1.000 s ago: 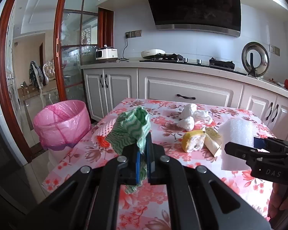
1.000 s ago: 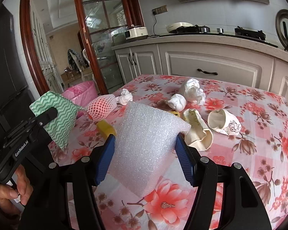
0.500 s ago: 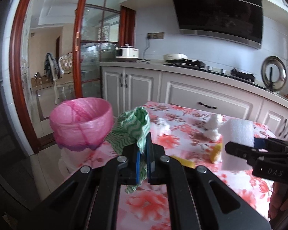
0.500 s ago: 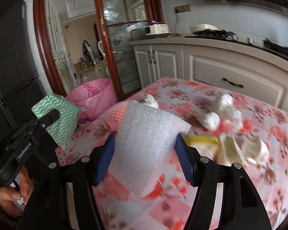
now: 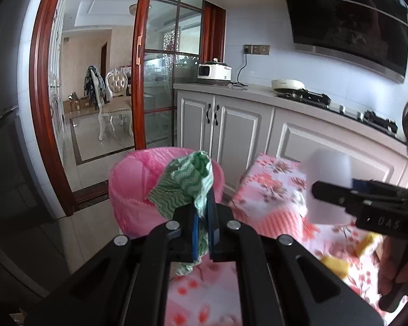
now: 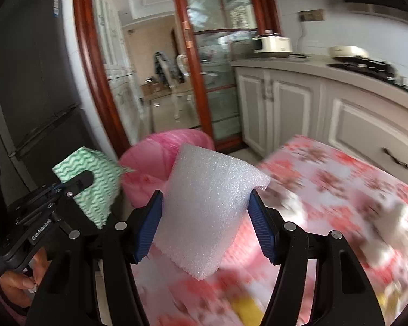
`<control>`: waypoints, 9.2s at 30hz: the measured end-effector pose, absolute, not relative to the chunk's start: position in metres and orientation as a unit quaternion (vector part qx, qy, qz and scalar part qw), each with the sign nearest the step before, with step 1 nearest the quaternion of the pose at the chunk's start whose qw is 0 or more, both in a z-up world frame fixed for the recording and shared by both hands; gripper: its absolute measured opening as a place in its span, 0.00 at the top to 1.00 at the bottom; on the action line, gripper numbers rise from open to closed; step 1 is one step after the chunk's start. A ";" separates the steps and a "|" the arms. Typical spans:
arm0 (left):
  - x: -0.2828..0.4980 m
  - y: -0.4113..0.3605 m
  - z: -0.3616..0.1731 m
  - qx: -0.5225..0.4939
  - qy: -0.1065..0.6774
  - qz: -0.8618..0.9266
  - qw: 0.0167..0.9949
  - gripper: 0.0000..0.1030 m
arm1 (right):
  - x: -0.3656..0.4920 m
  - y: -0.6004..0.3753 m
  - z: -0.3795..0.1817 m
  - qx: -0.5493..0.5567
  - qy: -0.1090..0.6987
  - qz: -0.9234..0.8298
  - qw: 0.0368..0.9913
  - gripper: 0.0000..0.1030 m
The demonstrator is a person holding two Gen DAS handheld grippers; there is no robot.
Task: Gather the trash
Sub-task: 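Carry the cloth and foam block over the pink bin and open both tools, then move both open tools back over the table items, then grasp the white paper cup with the right tool while the left tool grasps the yellow sponge, then carry the yellow sponge and white paper cup toward the pink bin, then open the left tool over the bin while the right tool opens to drop the cup, then move both open tools back over the table items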
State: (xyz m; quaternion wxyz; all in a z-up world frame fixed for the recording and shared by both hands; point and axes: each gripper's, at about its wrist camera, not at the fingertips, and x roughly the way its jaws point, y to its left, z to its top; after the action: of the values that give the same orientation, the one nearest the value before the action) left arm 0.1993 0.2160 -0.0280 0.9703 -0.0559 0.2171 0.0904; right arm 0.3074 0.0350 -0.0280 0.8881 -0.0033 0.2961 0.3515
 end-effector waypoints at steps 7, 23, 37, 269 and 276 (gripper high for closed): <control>0.260 0.275 -0.030 -0.049 0.225 0.105 0.967 0.95 | 0.353 0.109 -0.023 -0.029 0.289 0.393 0.873 0.41; 0.316 0.364 -0.070 -0.138 0.238 0.133 0.952 0.49 | 0.440 0.192 -0.056 -0.041 0.335 0.405 0.850 0.27; 0.238 0.327 -0.052 -0.107 0.214 0.198 0.950 0.07 | 0.373 0.099 -0.034 -0.029 0.309 0.372 0.875 0.21; 0.184 0.069 -0.072 -0.005 0.251 0.034 0.967 0.04 | 0.224 -0.182 -0.072 0.048 0.294 0.191 0.935 0.17; 0.188 0.015 -0.088 0.022 0.277 -0.015 0.960 0.04 | 0.211 -0.235 -0.088 0.066 0.303 0.130 0.942 0.17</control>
State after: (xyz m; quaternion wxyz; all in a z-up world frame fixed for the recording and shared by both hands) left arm 0.1879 0.0155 -0.0882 0.9604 0.0218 0.2772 -0.0151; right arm 0.2112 -0.2352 -0.0877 0.9416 0.0659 0.3034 0.1300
